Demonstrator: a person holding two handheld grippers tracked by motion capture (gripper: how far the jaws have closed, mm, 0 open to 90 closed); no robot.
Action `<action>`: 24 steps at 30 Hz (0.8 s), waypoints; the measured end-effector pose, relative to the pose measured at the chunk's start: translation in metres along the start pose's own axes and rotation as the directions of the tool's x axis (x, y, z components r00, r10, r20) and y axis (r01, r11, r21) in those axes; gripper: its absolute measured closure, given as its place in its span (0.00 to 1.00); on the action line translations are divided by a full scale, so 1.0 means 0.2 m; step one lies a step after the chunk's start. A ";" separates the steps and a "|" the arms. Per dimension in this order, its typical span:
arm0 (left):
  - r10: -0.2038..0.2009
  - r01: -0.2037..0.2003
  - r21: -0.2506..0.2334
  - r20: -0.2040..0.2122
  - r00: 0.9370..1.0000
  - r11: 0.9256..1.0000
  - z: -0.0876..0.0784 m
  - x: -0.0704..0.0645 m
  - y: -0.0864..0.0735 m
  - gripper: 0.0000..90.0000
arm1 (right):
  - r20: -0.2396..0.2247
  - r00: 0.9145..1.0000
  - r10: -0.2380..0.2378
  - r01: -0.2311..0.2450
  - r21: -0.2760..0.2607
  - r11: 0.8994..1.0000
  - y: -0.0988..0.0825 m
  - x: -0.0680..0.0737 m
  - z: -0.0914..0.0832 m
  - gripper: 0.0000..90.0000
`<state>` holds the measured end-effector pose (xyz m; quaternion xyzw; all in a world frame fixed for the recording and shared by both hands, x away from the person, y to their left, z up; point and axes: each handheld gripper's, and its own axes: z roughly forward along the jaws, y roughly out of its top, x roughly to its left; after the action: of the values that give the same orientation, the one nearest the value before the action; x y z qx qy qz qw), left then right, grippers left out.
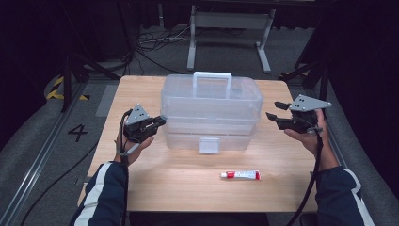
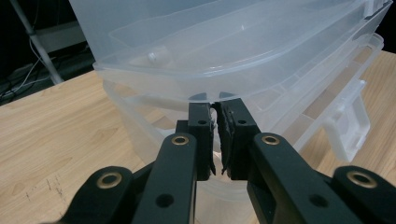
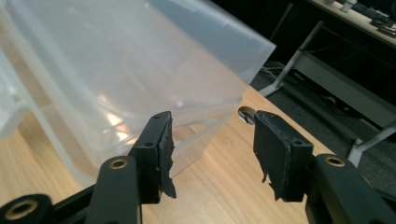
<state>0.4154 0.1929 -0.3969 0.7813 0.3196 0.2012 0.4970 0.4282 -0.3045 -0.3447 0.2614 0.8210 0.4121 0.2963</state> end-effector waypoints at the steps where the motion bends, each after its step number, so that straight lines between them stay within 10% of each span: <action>1: 0.000 0.000 -0.007 0.004 1.000 1.000 0.00 0.00 0.00 0.94 | -0.015 1.000 -0.013 0.013 0.005 1.000 -0.02 0.01 0.01 0.55; 12: 0.008 -0.008 -0.008 0.003 1.000 1.000 0.00 0.01 0.01 0.94 | -0.100 0.995 0.003 -0.003 -0.003 1.000 -0.08 0.05 0.08 0.55; 24: 0.007 -0.007 -0.001 0.005 1.000 1.000 0.00 0.01 0.01 0.92 | -0.078 0.997 -0.015 0.009 -0.068 0.998 -0.09 0.10 0.15 0.57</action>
<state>0.4173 0.1930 -0.3956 0.7825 0.3157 0.2013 0.4975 0.4324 -0.2856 -0.3795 0.2299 0.8190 0.4480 0.2750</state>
